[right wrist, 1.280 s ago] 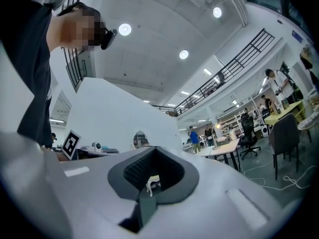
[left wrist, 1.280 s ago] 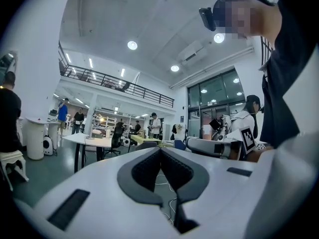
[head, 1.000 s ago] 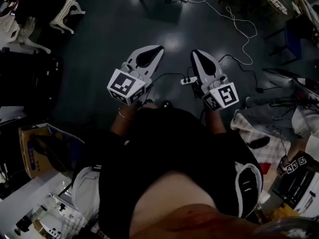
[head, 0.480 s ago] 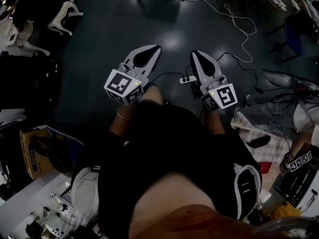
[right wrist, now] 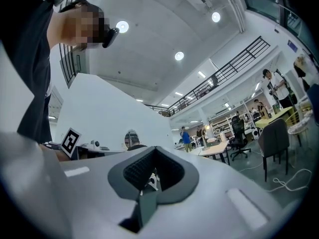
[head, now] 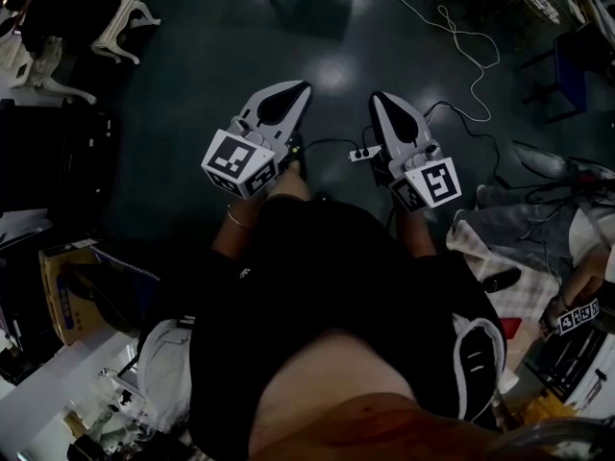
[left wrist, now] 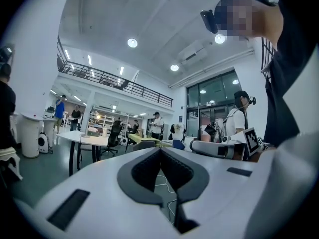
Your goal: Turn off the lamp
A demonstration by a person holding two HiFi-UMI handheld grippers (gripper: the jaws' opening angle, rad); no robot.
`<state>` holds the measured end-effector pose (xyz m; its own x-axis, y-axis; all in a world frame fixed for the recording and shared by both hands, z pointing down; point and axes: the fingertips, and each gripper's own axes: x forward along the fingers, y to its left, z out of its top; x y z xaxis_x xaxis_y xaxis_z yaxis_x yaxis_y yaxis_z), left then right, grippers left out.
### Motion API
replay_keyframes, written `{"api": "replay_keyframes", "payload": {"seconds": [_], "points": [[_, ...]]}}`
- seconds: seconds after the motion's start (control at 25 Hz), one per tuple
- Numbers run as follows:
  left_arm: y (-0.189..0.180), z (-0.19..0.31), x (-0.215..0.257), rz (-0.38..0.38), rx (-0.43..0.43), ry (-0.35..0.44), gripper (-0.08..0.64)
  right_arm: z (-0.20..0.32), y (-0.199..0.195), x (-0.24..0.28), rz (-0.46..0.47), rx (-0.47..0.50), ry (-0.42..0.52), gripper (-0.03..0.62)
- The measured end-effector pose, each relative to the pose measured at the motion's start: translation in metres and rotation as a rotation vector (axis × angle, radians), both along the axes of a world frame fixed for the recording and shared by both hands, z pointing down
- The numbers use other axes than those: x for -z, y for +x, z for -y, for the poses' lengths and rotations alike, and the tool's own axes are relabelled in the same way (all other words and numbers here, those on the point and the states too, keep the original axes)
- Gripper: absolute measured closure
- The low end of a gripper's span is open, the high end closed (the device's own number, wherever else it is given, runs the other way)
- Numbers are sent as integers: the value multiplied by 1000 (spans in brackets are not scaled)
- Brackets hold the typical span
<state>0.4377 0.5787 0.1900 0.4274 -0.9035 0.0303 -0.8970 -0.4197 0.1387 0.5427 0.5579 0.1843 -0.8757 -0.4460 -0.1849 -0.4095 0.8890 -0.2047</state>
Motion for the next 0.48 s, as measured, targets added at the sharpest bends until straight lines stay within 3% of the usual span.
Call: {"api": "replay_keyframes", "payload": {"seconds": [0.48], "points": [[-35, 45, -5, -10, -19, 3, 552, 38, -35, 5, 34, -10, -12, 592]]}}
